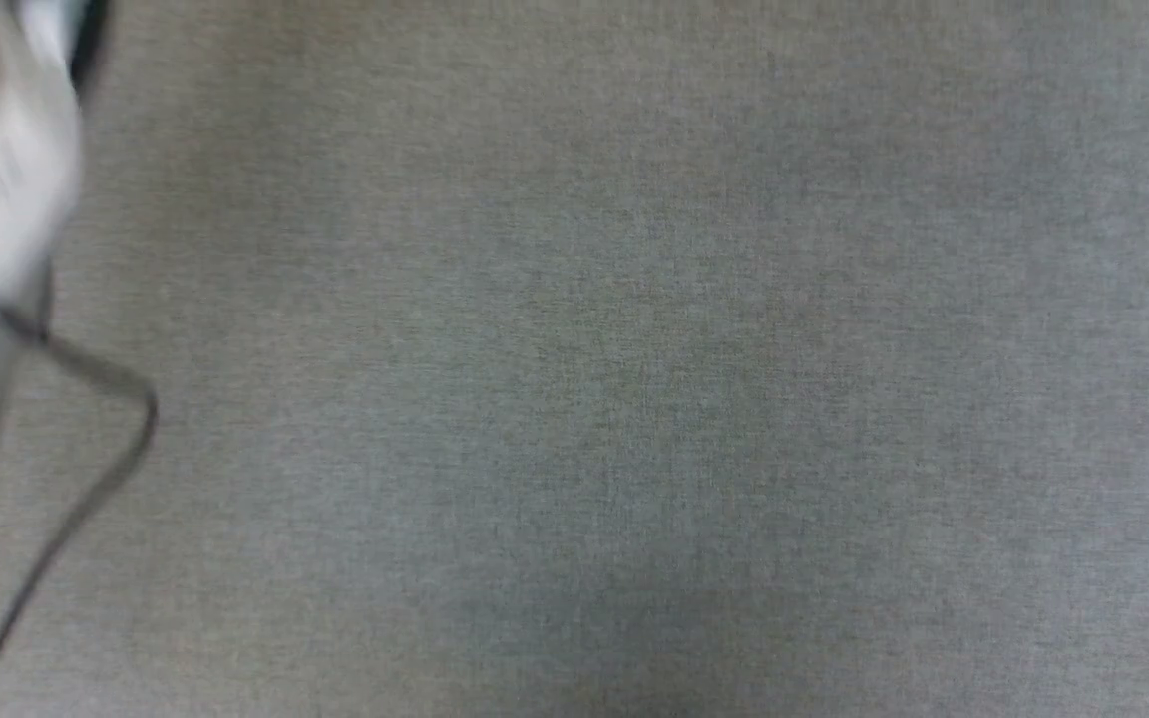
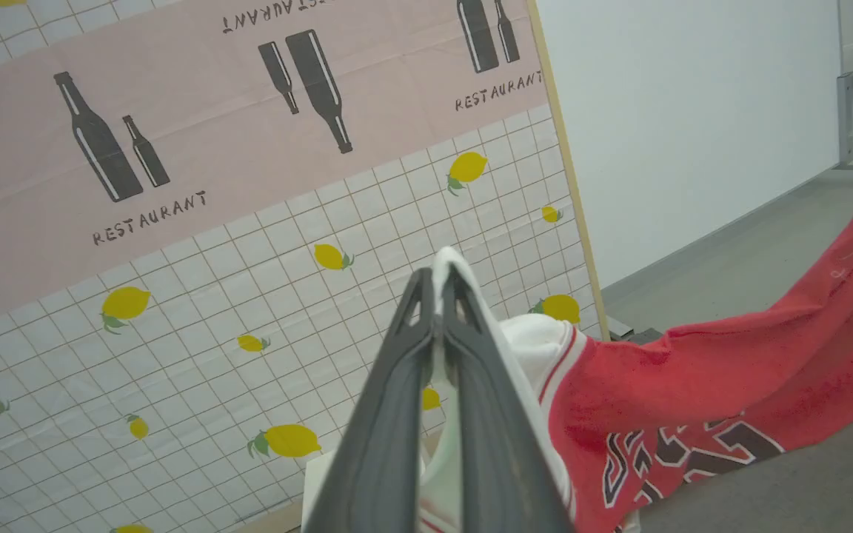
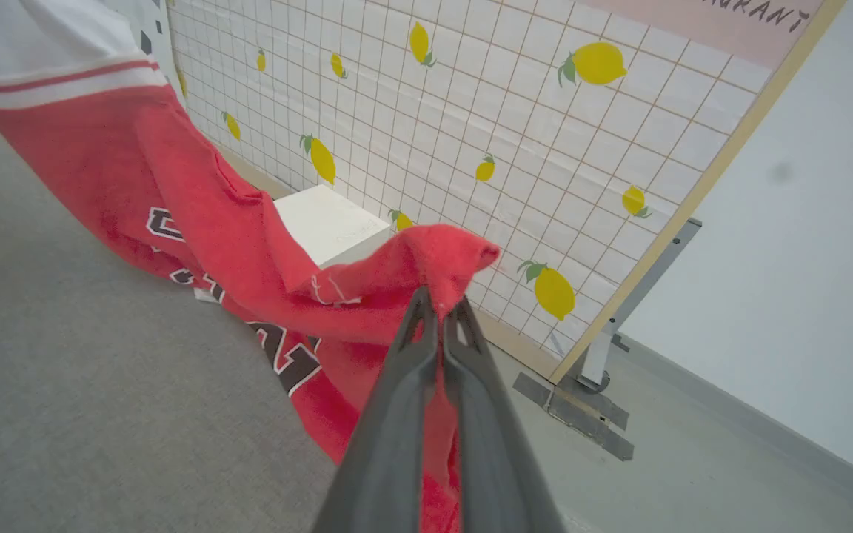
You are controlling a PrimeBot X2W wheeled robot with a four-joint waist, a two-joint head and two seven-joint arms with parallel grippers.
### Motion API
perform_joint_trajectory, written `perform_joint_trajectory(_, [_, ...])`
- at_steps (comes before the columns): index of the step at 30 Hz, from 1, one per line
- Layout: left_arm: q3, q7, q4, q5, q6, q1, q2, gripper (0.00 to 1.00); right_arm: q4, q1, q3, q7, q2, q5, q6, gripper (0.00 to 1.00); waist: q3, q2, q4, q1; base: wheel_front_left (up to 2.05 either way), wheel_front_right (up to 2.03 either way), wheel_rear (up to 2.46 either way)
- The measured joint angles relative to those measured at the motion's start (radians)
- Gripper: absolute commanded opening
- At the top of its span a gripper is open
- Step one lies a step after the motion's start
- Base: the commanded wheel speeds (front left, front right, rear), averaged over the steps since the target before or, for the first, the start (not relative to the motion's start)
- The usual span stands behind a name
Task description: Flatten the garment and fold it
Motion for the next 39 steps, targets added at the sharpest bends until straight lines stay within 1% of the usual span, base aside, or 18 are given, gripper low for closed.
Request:
perform_joint_trajectory(2, [0.004,0.014,-0.09,-0.016,0.027,0.115,0.027,0.0,-0.054,0.095,-0.021,0.002,-0.033,0.03,0.0,0.0,-0.023,0.0,0.003,0.0,0.0,0.0,0.0])
perform_joint_trajectory(3, [0.004,0.027,-0.144,-0.03,0.048,0.183,0.039,0.0,-0.081,0.151,-0.039,0.003,-0.047,0.048,0.0,0.0,-0.038,0.0,0.003,-0.0001,0.0,0.0,0.0])
perform_joint_trajectory(6, [0.0,0.048,-0.264,-0.059,0.093,0.362,0.071,0.0,-0.144,0.31,-0.098,0.004,-0.064,0.073,0.0,0.0,-0.081,0.0,0.001,-0.0003,0.0,0.0,0.0])
perform_joint_trajectory(8, [-0.016,0.061,-0.326,-0.063,0.123,0.485,0.097,0.0,-0.177,0.422,-0.137,0.006,-0.059,0.077,0.0,0.0,-0.114,0.0,0.0,-0.0003,0.0,0.0,0.0])
perform_joint_trajectory(10, [-0.028,0.065,-0.367,-0.076,0.15,0.593,0.105,0.0,-0.202,0.521,-0.17,0.006,-0.041,0.076,0.0,0.0,-0.144,0.0001,-0.002,-0.0003,0.0,0.0,0.0])
perform_joint_trajectory(12, [-0.042,0.062,-0.384,-0.111,0.164,0.691,0.11,0.0,-0.223,0.618,-0.196,0.009,-0.018,0.072,0.0,0.0,-0.175,0.0,-0.004,-0.0003,0.0,0.0,0.0])
perform_joint_trajectory(14, [-0.067,0.064,-0.384,-0.132,0.165,0.786,0.123,0.0,-0.239,0.721,-0.223,0.017,0.012,0.061,0.0,0.0,-0.209,0.0,-0.007,-0.0003,0.0,0.0,0.0])
perform_joint_trajectory(17, [-0.109,0.095,-0.375,-0.169,0.164,0.898,0.147,0.0,-0.252,0.852,-0.26,0.04,0.049,0.044,0.0,0.0,-0.257,0.0,-0.01,-0.0003,0.0,0.0,0.0])
perform_joint_trajectory(23, [-0.163,0.19,-0.348,-0.27,0.159,1.06,0.184,0.0,-0.254,1.057,-0.3,0.103,0.07,0.028,0.0,0.0,-0.346,0.0,-0.014,-0.0003,0.0,0.0,0.0])
perform_joint_trajectory(28, [-0.202,0.273,-0.329,-0.35,0.157,1.164,0.209,0.0,-0.237,1.218,-0.352,0.203,0.077,0.052,0.0,0.0,-0.412,0.0,-0.013,-0.0003,0.0,0.0,0.0])
perform_joint_trajectory(33, [-0.225,0.31,-0.331,-0.432,0.154,1.242,0.206,0.0,-0.246,1.371,-0.419,0.294,0.079,0.076,0.0,0.0,-0.463,0.0,-0.005,-0.0003,0.0,0.0,0.0])
perform_joint_trajectory(34, [-0.234,0.326,-0.337,-0.472,0.155,1.287,0.204,0.0,-0.259,1.45,-0.468,0.328,0.099,0.079,0.0,0.0,-0.487,0.0,0.001,-0.0003,0.0,0.0,0.0])
perform_joint_trajectory(39, [-0.24,0.363,-0.367,-0.549,0.173,1.374,0.211,0.0,-0.3,1.576,-0.53,0.431,0.14,0.099,0.0,0.0,-0.519,0.0,0.007,-0.0003,0.0,0.0,0.0])
